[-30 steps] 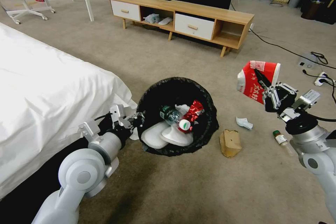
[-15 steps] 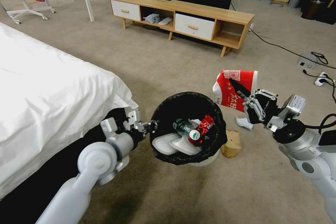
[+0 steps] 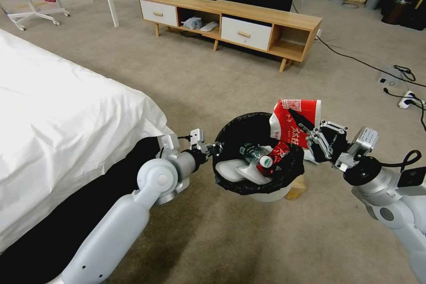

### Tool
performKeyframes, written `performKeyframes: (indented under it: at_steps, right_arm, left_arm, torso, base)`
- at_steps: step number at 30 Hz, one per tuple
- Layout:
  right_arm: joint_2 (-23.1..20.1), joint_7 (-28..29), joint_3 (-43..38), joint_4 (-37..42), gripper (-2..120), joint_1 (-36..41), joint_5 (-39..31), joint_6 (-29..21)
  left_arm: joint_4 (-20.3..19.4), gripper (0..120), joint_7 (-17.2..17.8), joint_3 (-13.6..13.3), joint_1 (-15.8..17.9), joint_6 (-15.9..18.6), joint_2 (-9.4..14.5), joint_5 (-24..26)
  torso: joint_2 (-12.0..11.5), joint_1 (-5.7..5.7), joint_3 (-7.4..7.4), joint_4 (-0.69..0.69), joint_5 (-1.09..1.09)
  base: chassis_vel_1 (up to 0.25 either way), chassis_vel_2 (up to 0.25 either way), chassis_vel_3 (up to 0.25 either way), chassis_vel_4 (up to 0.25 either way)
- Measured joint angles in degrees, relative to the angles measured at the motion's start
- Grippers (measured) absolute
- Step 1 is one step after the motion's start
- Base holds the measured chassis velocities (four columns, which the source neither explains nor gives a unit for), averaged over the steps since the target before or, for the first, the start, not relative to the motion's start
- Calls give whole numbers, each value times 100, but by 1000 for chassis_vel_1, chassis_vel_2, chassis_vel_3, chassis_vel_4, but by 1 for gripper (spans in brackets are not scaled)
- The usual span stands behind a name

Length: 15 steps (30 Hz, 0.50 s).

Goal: Pick up the trash bin, then pick up the garbage from the floor and place it into the trash bin.

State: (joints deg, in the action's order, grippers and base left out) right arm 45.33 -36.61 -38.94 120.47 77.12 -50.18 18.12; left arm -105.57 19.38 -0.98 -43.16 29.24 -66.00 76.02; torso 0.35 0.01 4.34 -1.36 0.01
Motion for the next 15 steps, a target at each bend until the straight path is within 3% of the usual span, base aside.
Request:
performKeyframes:
  at_steps: [9, 11, 15]
  right_arm:
    - [-44, 237, 197, -39, 0, 125, 309, -276]
    - [-36, 751, 528, -56, 0, 64, 418, -443]
    - [-47, 939, 610, -52, 0, 54, 462, -510]
  left_arm:
    - [-22, 3, -1, 8, -1, -10, -22, -16]
    - [-83, 3, -3, 38, -80, -26, -19, -56]
    - [-140, 3, -5, 46, -163, -31, -19, -81]
  torso:
    - [0, 0, 0, -1, 0]
    - [0, 0, 0, 0, 0]
    - [0, 0, 0, 0, 0]
  base:
    - [0, 0, 0, 0]
    - [0, 0, 0, 0]
    - [0, 0, 0, 0]
